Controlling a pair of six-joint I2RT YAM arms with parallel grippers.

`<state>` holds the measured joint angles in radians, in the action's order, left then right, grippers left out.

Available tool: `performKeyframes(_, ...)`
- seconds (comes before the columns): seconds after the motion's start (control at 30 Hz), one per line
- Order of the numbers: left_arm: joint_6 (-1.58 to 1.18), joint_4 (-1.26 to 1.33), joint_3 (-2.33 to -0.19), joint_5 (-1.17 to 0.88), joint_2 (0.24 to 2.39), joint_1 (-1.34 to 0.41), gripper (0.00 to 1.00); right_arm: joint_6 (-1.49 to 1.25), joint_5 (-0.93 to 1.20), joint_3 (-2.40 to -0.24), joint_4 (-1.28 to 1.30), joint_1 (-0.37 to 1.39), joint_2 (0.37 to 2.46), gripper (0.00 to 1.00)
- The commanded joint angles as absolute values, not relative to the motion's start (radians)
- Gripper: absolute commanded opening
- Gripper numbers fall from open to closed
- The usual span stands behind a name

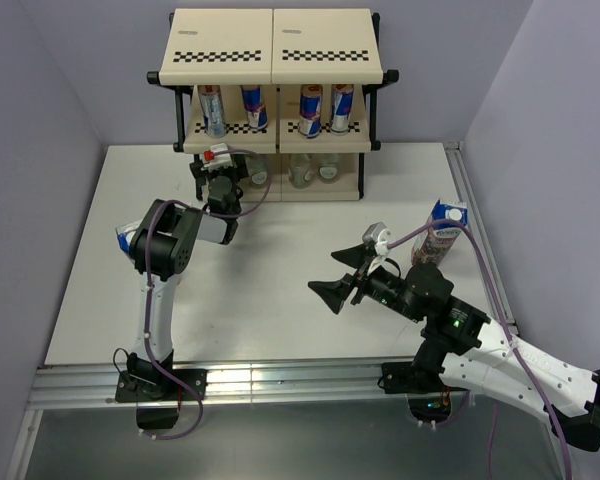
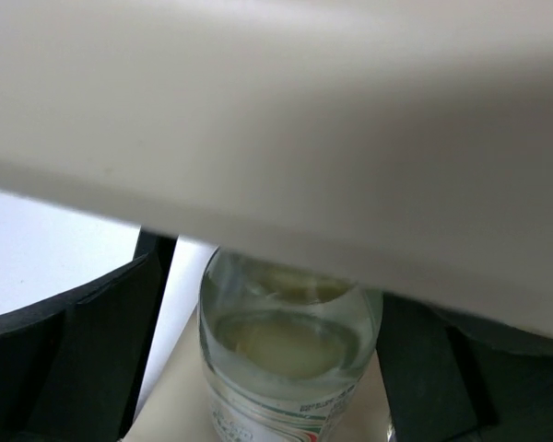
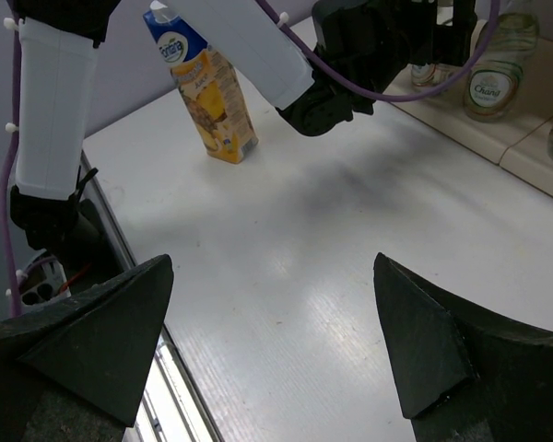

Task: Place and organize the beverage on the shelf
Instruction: Place the drink on the shelf.

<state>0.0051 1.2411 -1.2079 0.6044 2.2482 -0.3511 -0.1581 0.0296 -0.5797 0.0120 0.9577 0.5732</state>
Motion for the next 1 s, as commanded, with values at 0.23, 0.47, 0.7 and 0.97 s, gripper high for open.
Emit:
performKeyframes(0.23, 0.009, 1.259, -1.149, 0.643, 2.163, -0.359, 1.0, -0.146, 0.041, -0.577, -0.02, 0.956, 0.569, 0.96)
performKeyframes(0.47, -0.032, 1.203, -1.14, 0.604, 2.132, -0.364, 0.99, -0.146, 0.048, -0.578, -0.017, 0.956, 0.566, 0.96)
performKeyframes(0.7, -0.055, 1.183, -1.112, 0.558, 2.109, -0.362, 1.0, -0.147, 0.058, -0.578, -0.017, 0.956, 0.558, 0.96)
performKeyframes(0.97, -0.106, 1.147, -1.106, 0.578, 2.095, -0.364, 0.99, -0.147, 0.066, -0.578, -0.014, 0.956, 0.549, 0.96)
